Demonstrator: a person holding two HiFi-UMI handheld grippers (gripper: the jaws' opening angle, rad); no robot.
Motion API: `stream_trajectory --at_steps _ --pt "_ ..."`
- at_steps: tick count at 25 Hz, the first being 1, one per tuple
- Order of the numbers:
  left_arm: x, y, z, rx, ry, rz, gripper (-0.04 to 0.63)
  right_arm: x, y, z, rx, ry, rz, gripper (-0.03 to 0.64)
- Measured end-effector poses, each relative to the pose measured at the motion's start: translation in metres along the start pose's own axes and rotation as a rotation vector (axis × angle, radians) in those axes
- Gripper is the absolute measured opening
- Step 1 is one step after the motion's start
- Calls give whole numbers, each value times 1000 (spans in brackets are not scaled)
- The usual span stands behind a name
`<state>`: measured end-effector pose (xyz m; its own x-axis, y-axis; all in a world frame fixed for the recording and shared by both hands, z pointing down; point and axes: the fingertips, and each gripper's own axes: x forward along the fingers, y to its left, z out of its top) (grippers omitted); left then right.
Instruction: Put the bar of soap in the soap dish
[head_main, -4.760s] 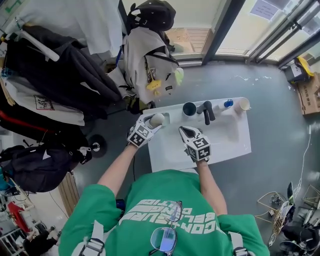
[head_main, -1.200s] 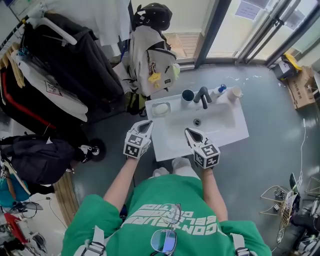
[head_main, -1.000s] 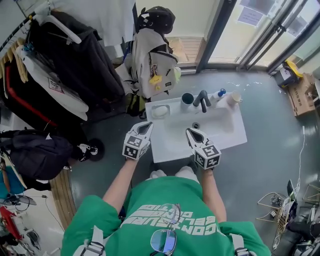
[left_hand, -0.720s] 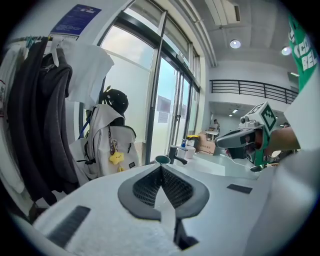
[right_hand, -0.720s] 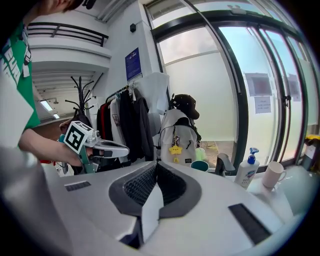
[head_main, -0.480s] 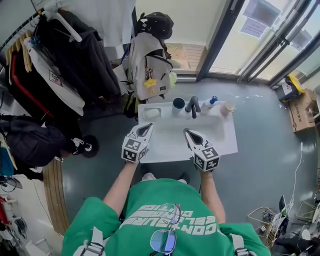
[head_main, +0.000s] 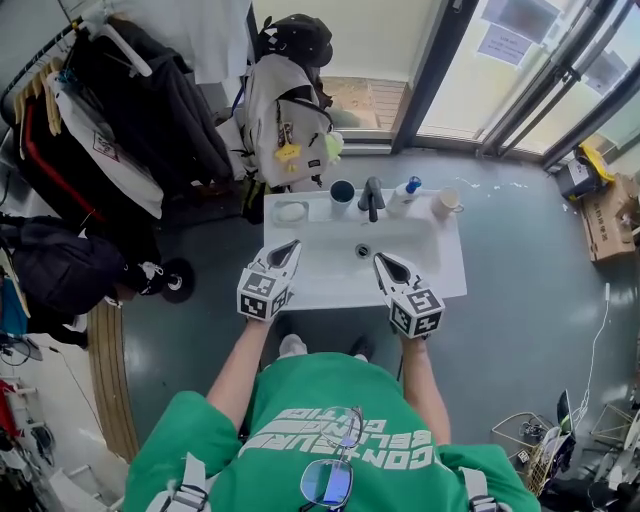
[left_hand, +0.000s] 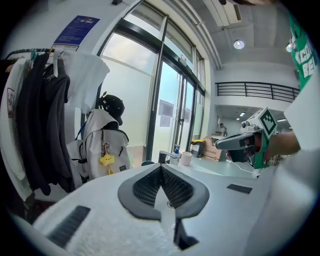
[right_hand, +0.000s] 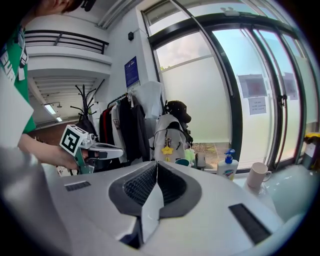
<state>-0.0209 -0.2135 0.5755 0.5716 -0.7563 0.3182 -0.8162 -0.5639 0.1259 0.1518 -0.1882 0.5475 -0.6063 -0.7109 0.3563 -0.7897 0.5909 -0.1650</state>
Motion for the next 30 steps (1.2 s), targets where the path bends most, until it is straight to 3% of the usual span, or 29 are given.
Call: stream_trajectory --at_steps 10,30 --pt "-3 -31 -3 4 -3 -5 9 -31 -13 -15 22 5 -12 14" --pt "-13 -45 -6 -9 -10 37 9 -44 -15 -22 -19 24 16 14"
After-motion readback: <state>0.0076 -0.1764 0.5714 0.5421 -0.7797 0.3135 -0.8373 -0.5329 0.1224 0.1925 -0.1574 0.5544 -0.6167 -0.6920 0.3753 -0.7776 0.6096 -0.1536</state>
